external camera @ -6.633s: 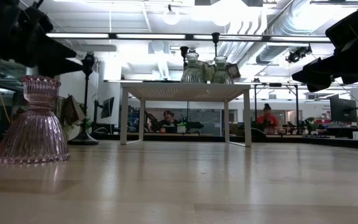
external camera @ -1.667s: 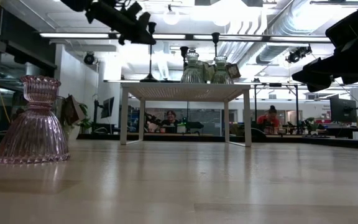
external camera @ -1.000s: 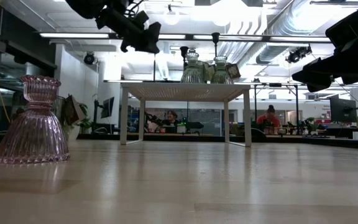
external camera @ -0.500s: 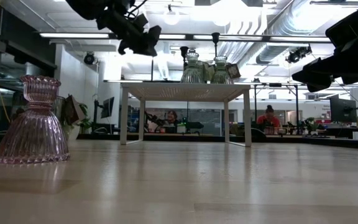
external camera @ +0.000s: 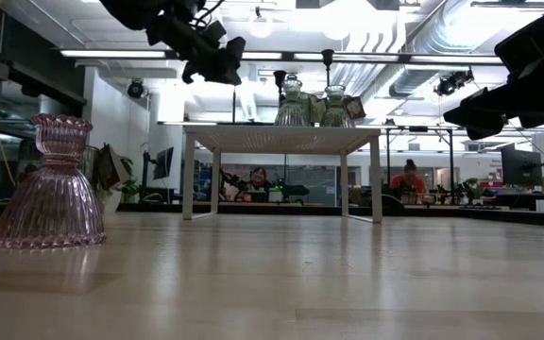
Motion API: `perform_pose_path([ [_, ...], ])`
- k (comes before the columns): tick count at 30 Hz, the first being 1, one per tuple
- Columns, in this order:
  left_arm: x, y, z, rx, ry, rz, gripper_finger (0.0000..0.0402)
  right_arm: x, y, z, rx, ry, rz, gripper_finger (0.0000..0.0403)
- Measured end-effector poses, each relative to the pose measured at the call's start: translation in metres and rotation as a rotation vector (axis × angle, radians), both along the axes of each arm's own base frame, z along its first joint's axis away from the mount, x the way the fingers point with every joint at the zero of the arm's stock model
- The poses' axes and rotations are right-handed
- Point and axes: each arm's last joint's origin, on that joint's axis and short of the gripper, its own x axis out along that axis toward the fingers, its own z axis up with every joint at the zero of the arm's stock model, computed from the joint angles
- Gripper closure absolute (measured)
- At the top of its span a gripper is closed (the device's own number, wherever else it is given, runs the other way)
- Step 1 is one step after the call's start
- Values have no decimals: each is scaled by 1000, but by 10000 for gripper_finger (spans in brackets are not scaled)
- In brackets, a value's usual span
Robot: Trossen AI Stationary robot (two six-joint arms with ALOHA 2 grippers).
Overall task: Pick & Place candle stick holders
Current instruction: Put the black candle holder on the shelf
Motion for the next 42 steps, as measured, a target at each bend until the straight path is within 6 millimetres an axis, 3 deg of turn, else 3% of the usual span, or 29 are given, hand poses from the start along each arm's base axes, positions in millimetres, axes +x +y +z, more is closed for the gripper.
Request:
perform_pose_path([
  [30, 6, 4, -8, -11, 12, -19, 390, 0, 0, 0, 0, 0, 0, 182],
  [42, 6, 4, -10, -22, 24, -22, 330, 0, 0, 0, 0, 0, 0, 182],
])
